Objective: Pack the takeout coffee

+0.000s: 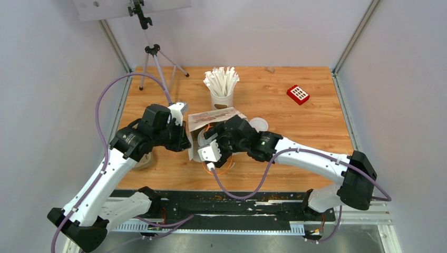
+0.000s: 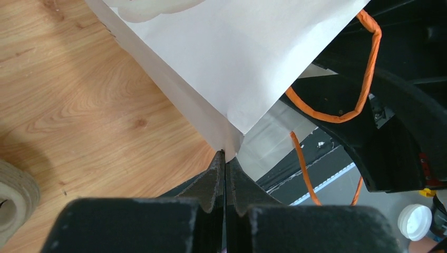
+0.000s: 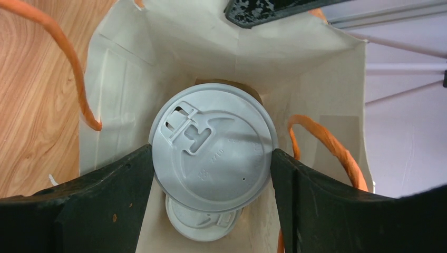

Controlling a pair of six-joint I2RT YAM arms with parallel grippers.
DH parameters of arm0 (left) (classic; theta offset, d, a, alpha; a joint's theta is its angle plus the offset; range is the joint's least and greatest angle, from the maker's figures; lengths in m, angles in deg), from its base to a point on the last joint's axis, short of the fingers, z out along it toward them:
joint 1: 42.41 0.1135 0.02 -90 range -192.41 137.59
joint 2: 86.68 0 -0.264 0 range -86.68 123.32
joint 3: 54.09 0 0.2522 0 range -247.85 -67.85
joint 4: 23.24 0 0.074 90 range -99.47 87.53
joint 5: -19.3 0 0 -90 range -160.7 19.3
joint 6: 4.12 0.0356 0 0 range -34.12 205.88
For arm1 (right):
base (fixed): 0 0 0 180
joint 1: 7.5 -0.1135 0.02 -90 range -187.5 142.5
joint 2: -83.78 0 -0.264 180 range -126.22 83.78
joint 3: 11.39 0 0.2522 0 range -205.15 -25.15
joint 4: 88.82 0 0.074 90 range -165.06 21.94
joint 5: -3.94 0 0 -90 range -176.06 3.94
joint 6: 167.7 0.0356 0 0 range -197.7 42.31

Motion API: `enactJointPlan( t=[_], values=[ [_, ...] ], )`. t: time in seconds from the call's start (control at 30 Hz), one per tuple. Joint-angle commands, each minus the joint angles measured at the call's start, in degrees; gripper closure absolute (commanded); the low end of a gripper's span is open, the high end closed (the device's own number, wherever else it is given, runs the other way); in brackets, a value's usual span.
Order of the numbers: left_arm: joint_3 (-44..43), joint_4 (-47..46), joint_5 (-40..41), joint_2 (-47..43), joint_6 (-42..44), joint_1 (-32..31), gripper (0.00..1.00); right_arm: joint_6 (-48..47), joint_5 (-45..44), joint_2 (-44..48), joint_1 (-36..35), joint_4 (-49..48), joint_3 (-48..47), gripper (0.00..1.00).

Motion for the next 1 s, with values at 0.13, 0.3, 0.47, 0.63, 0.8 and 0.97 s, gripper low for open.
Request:
enactJointPlan(
  t=[0.13,0.3,0.47,0.63,0.8,0.97],
  values=[
    [-1.9,0.9,1.7,-1.1,-1.1,0.4,1.00,-4.2,4.2,-4.1,0.1,-6.2,-1.6,0.23],
    [-1.1,1.0,1.2,-1.0,-1.7,0.4,1.00,-2.9,3.8,-7.3,0.2,-10.9,-1.9,0.24],
    [-2.1,1.8,1.3,-0.3,-0.6,0.6,1.00,-1.5,1.8,-9.2,1.0,-14.8,-1.2,0.23],
    [-2.2,1.7,0.6,-0.3,-1.2,0.6,1.00,-0.6,2.1,-10.3,1.7,-16.4,0.0,0.24],
    [-1.3,1.7,1.3,-0.3,-2.3,0.7,1.00,-0.5,3.5,-10.6,3.1,-19.0,2.4,0.25],
    [-1.6,1.8,1.9,0.4,-2.6,0.7,1.00,-2.6,4.3,-11.5,3.8,-17.5,1.7,0.24]
  ],
)
